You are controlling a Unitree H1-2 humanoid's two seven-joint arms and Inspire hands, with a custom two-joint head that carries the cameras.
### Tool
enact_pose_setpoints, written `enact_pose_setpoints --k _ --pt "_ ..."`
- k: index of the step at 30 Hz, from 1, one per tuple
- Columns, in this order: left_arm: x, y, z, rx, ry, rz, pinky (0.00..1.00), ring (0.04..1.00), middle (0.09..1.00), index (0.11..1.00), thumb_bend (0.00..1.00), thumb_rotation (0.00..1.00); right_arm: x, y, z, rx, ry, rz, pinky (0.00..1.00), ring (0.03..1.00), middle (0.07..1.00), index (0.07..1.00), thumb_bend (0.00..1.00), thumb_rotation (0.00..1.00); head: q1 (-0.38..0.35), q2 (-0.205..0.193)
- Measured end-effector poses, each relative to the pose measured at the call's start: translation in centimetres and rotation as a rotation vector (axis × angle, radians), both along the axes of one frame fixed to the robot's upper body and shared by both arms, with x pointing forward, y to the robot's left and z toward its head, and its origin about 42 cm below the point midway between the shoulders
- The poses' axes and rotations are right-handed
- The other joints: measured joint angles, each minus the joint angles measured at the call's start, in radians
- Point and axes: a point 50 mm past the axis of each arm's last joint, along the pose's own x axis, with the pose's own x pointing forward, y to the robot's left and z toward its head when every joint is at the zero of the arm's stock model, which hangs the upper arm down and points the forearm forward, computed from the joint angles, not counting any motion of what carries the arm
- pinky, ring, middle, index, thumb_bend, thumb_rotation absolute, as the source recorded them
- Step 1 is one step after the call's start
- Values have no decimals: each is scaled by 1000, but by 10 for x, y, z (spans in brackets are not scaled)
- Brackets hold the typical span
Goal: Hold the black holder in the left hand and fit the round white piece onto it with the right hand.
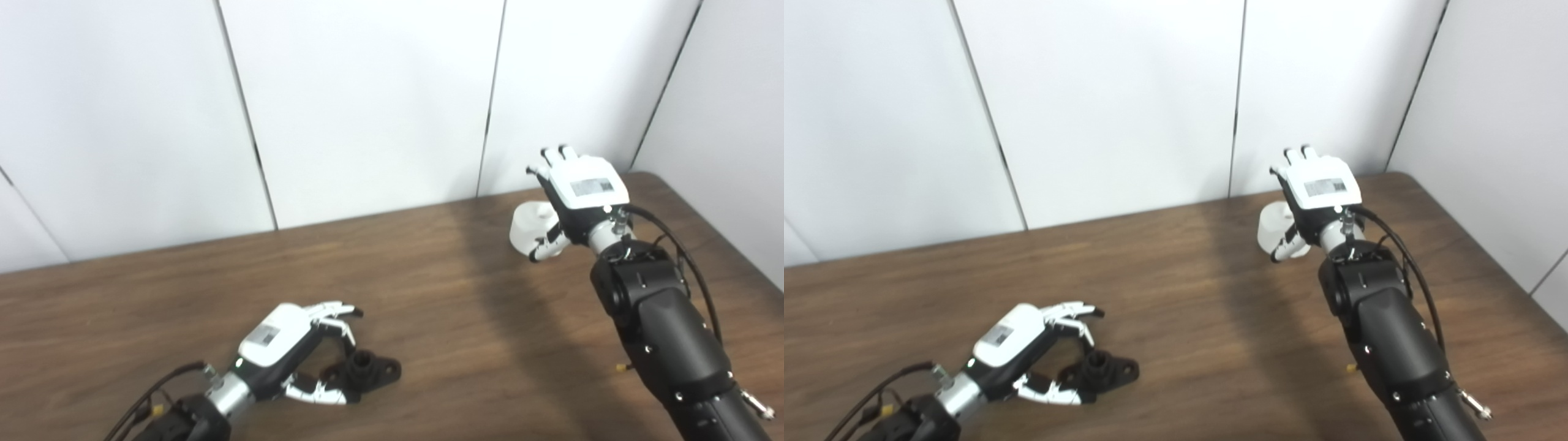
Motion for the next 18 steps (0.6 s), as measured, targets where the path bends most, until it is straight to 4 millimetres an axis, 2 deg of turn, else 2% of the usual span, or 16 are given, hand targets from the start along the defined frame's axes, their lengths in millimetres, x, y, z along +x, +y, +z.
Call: enact_pose_setpoints --k 4,7,12,18 --pt "0 1 -1 -2 0 -5 742 865 850 487 523 59 16 -7 2 8 5 -25 932 1000 1000 876 915 299 0 -2" --pt "0 1 -1 -3 1 -5 750 870 852 487 523 58 26 -11 -4 22 32 -38 924 995 997 867 917 307 0 -2" --pt "0 2 -1 -6 4 -3 746 865 850 487 523 57 38 -18 -20 53 96 -64 915 981 981 860 915 306 2 -2" --pt "0 3 -1 -7 2 -3 727 856 844 487 523 57 42 -25 -29 64 117 -77 897 970 970 844 920 304 5 -2"
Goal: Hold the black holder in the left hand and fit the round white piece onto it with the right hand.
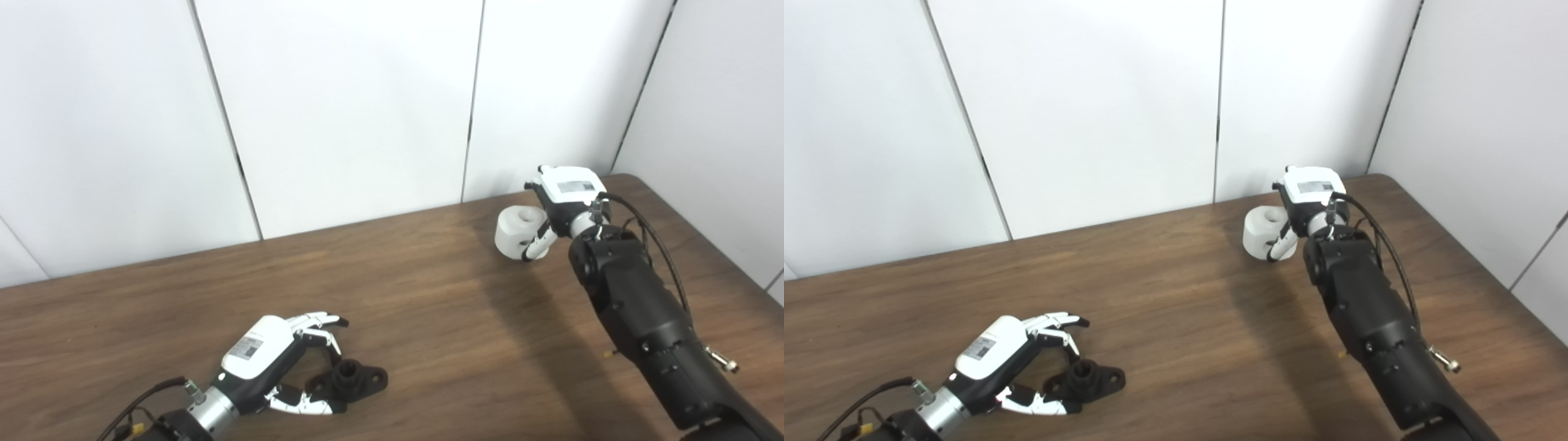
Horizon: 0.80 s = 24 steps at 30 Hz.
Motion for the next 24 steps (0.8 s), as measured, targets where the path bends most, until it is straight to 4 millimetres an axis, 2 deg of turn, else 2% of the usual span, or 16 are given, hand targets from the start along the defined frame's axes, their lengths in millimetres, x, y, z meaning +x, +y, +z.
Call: enact_pose_setpoints --k 12,24 --pt "0 2 0 -4 2 4 738 860 842 487 523 58 4 -4 -16 26 36 -2 874 956 952 810 921 286 9 8" --pt "-9 9 0 -5 14 13 771 868 843 488 523 56 7 -12 -22 42 46 1 889 934 897 673 874 274 18 18"
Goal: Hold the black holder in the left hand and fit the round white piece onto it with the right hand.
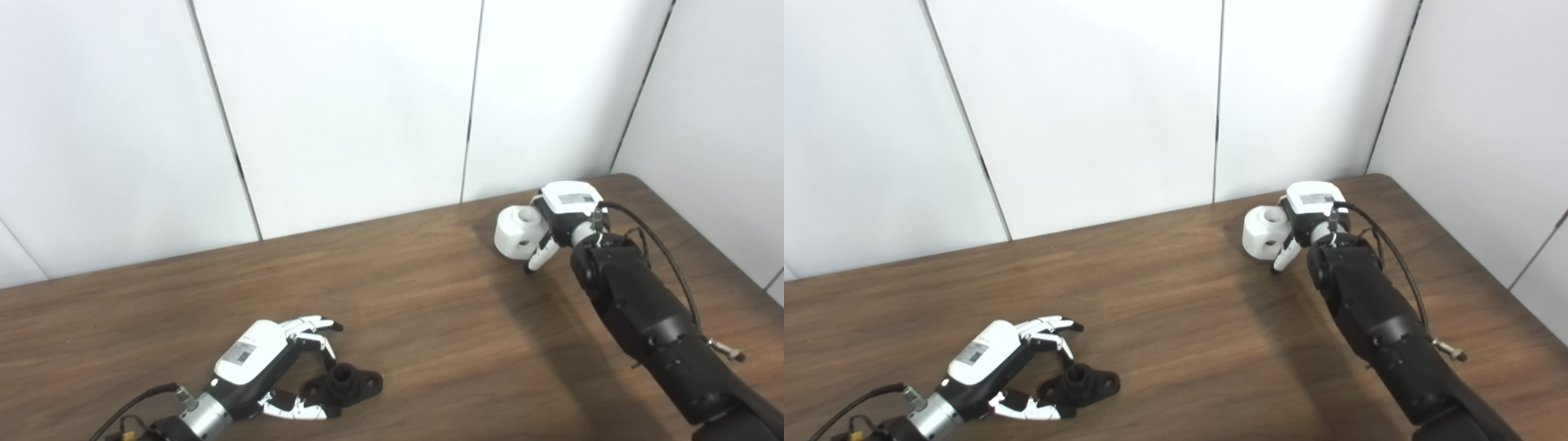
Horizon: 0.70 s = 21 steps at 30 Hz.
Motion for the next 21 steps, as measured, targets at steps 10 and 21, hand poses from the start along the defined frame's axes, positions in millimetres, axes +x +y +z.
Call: enact_pose_setpoints --k 10,21 --pt "-3 -1 7 26 8 11 755 858 841 488 523 55 1 0 -5 27 -92 52 828 824 750 483 520 142 12 12" --pt "-5 1 10 34 11 15 731 841 829 487 523 53 -12 0 -2 45 -129 104 833 824 749 483 519 143 72 48"
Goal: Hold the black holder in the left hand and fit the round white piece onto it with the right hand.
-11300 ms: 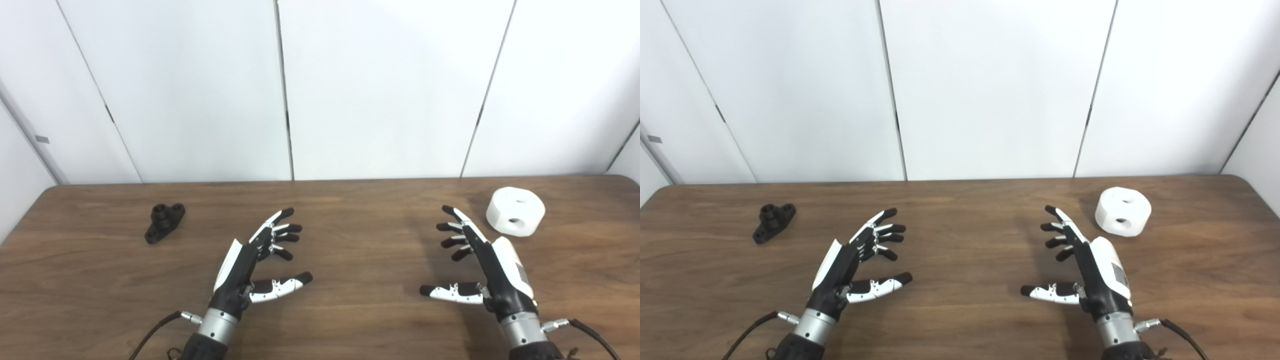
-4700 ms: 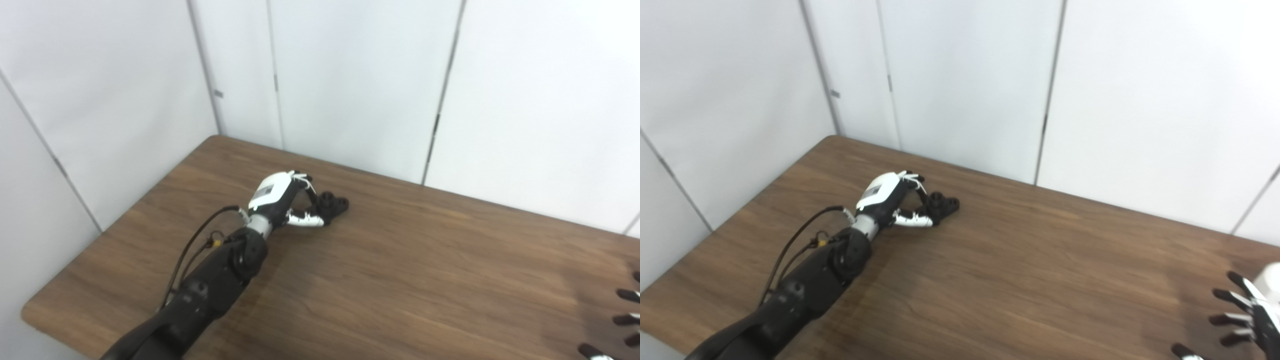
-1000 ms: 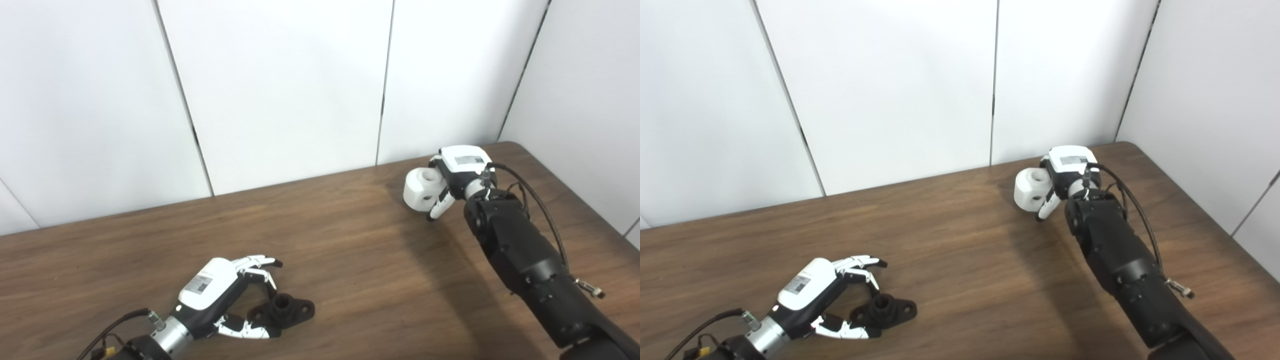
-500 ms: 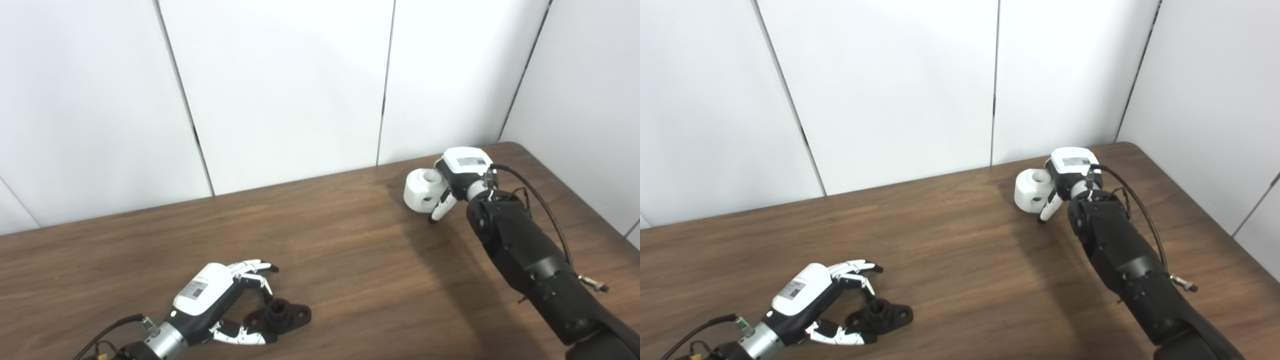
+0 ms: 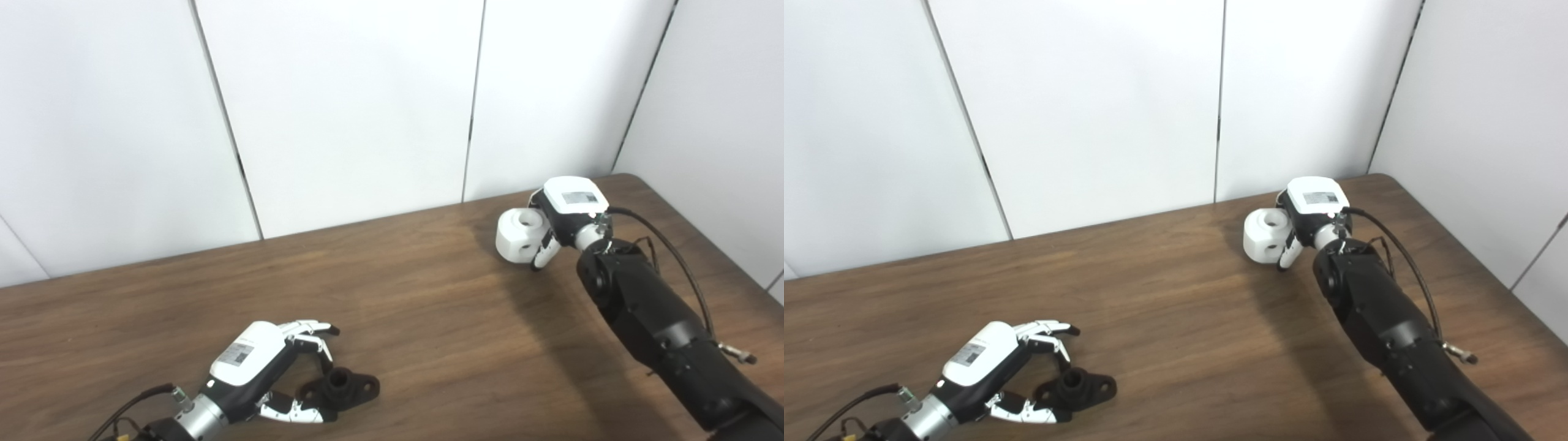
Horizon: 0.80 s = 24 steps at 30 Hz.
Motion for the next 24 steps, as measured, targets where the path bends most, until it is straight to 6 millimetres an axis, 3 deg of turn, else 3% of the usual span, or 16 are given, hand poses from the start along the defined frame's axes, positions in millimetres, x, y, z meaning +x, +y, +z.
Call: enact_pose_setpoints --k 12,18,24 --pt "-3 -4 3 10 14 12 769 869 852 488 524 57 -34 56 58 89 -43 247 781 818 731 484 522 140 245 98" --pt "-2 -10 -1 -1 25 17 795 893 866 488 524 63 -58 83 72 85 -6 374 770 805 720 482 524 141 321 115" --pt "-1 -15 -6 -22 20 32 805 909 877 488 524 64 -70 103 73 90 5 450 731 799 730 482 522 144 437 147"
